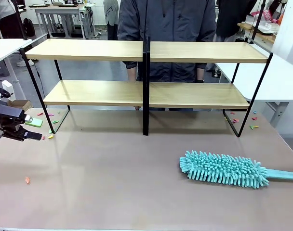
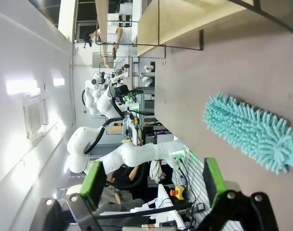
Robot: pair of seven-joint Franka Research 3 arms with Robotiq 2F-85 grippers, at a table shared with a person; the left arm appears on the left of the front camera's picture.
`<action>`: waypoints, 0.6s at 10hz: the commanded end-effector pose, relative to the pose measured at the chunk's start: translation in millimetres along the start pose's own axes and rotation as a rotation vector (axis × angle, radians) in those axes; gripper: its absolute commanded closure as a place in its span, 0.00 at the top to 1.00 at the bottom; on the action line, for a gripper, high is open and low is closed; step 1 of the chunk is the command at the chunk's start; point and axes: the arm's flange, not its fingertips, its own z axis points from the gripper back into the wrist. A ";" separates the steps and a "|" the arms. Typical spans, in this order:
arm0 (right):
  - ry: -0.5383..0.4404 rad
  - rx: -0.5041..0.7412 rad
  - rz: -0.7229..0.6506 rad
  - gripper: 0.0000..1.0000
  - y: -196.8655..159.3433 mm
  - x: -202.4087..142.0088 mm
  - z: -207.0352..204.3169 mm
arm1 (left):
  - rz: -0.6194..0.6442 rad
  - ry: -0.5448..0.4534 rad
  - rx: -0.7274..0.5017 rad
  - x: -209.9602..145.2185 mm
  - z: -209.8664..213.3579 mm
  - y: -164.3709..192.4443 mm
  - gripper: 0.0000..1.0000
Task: Clean the shelves.
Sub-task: Place the Duster on the table.
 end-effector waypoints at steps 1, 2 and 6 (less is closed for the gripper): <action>-0.022 0.006 0.019 1.00 2.8 1.7 -0.9 | -0.019 -0.006 -0.014 -1.7 -0.6 -0.4 1.00; -0.022 0.006 0.019 1.00 2.8 1.7 -0.9 | -0.019 -0.006 -0.014 -1.7 -0.6 -0.4 1.00; -0.022 0.006 0.019 1.00 2.8 1.7 -0.9 | -0.019 -0.006 -0.014 -1.7 -0.6 -0.4 1.00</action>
